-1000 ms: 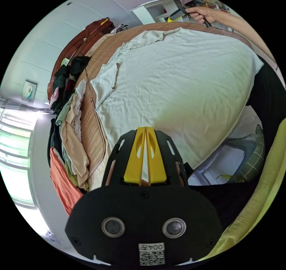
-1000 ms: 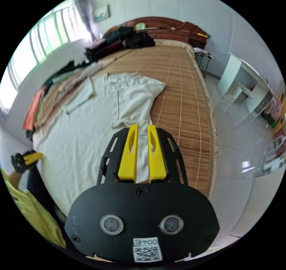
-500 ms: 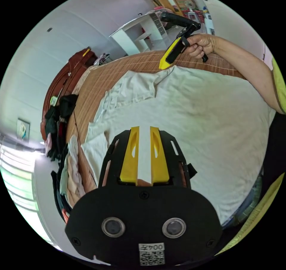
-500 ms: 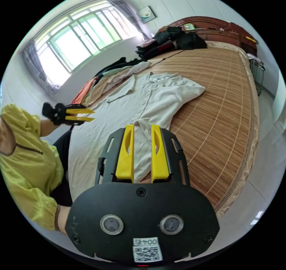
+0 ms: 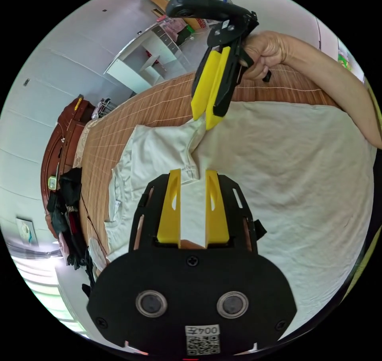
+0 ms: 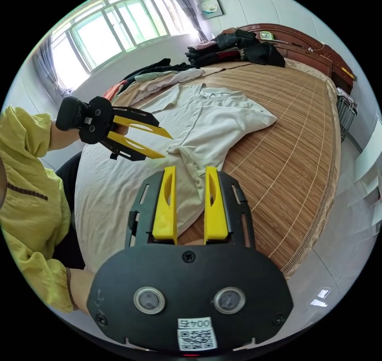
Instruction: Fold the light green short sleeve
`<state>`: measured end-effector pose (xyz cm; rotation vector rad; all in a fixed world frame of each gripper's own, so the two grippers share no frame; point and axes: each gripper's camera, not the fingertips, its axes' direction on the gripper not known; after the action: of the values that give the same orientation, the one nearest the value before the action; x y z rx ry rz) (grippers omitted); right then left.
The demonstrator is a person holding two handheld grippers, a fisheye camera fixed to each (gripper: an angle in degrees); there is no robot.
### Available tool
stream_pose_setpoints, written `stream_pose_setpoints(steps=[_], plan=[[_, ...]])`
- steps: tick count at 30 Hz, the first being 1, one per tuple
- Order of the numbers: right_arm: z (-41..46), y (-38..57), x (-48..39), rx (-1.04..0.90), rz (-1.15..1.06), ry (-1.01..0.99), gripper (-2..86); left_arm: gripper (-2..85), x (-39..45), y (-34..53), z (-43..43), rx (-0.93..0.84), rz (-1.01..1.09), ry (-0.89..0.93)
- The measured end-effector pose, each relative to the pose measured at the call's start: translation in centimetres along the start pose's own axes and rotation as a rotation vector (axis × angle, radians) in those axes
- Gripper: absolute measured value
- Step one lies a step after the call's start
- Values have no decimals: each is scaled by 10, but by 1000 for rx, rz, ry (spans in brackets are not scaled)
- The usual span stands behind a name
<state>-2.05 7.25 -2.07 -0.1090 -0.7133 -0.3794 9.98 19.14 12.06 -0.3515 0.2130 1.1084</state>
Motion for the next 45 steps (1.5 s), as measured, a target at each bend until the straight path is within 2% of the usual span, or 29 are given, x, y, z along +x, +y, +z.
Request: stream_pose_setpoints(steps=[10,13,17,22,27,32,36,42,45], plan=[[15,-4,-7,-60,-11,102,40,30,-28,-22,9,16,-2,25],[14,-2,-11,-57,-37,112,36,22,-28,-27,0,35,85,15],[27,-5,-14,-127,-54,92,38,22,1,-30,23,-45,261,-29],[27,-4,-7,-117,-27,53,48,27,-3,-38,28,-41,194,-29],[27,0,0,-101,-11,22,60,29,15,-46,36,-45,207,-162],[-6,11,14,46,130,-13,84,26,35,-48,42,-16,246,-342],[-50,-3,21,189,324,-27,75,24,11,-44,22,66,116,-306],[-5,-41,16,60,268,-106,65,31,-100,-54,9,130,-170,-130],[30,-28,24,31,245,-100,66,44,-178,-93,33,147,-309,-32]])
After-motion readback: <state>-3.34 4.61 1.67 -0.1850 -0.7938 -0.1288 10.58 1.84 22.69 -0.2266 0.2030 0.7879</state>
